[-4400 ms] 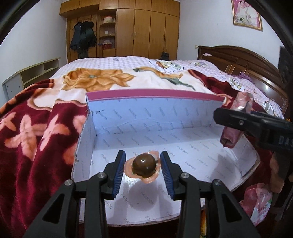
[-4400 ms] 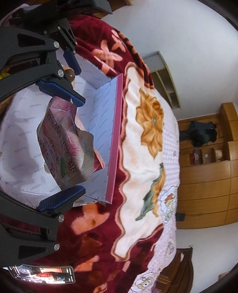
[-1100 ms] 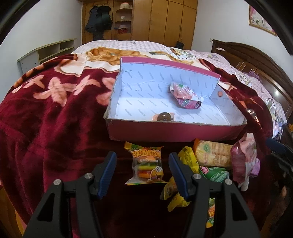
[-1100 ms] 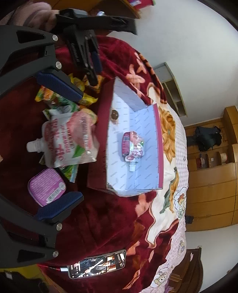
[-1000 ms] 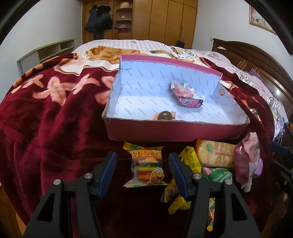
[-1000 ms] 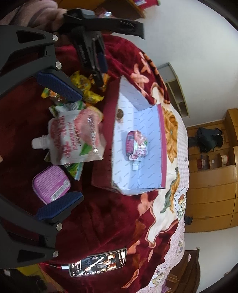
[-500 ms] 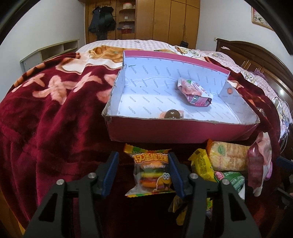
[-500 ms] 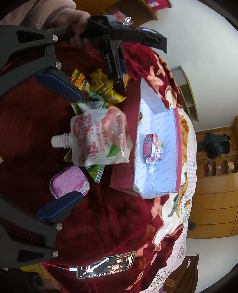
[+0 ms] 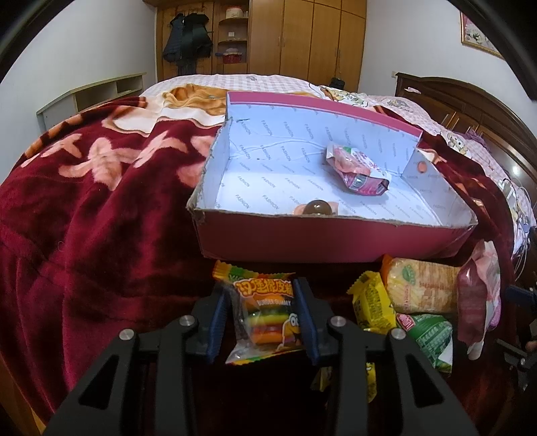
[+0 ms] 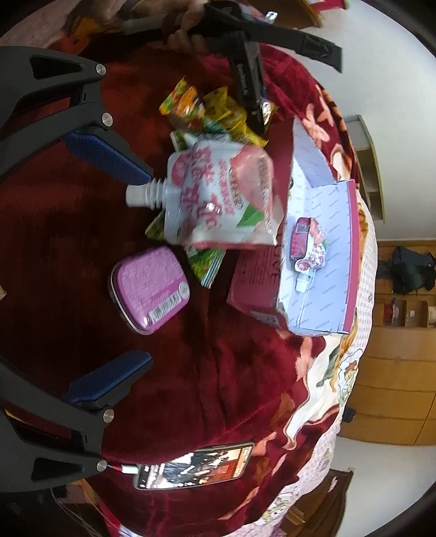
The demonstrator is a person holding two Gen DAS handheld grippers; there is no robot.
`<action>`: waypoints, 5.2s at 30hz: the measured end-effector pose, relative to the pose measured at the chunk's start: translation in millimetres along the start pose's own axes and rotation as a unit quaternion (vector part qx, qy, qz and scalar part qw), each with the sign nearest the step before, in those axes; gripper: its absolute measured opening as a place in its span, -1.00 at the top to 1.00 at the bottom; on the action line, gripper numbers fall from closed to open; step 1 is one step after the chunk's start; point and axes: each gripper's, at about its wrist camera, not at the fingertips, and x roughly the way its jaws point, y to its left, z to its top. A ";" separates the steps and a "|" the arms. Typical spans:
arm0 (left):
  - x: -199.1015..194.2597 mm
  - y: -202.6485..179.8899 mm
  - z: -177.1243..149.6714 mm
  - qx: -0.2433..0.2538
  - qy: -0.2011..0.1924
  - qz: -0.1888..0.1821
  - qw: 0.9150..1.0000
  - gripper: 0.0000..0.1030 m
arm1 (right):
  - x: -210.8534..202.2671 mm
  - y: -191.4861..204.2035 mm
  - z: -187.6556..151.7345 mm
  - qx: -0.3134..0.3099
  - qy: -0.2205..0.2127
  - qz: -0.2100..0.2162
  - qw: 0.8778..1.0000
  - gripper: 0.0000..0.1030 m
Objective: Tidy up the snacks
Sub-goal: 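Grasp the yellow burger-gummy packet with the left tool while the right grasps the purple tin, then carry the gummy packet with the left tool while the right carries the tin, then release gummy packet into the box with the left tool while the right releases the tin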
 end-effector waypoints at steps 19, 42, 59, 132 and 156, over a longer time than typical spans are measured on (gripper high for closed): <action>3.0 -2.6 -2.0 0.004 0.003 0.004 1.000 0.23 | 32.3 -16.2 -0.4 -0.025 0.000 -0.003 1.000 -0.50; -31.5 5.0 2.9 -0.012 -0.029 -0.028 0.999 0.33 | 4.1 -25.9 0.2 0.063 -0.059 -0.015 0.996 -0.03; -28.4 -5.3 48.8 0.012 -0.070 -0.027 0.997 0.33 | -10.8 -21.2 11.8 0.085 -0.088 -0.003 0.993 -0.03; 60.7 -19.4 70.1 0.051 -0.036 -0.001 0.998 -0.37 | 73.0 1.3 131.9 0.072 -0.078 0.051 0.993 -0.03; 9.9 -25.6 80.5 0.072 -0.077 -0.049 0.993 -0.45 | 44.4 3.7 127.5 0.068 -0.112 0.046 0.990 -0.29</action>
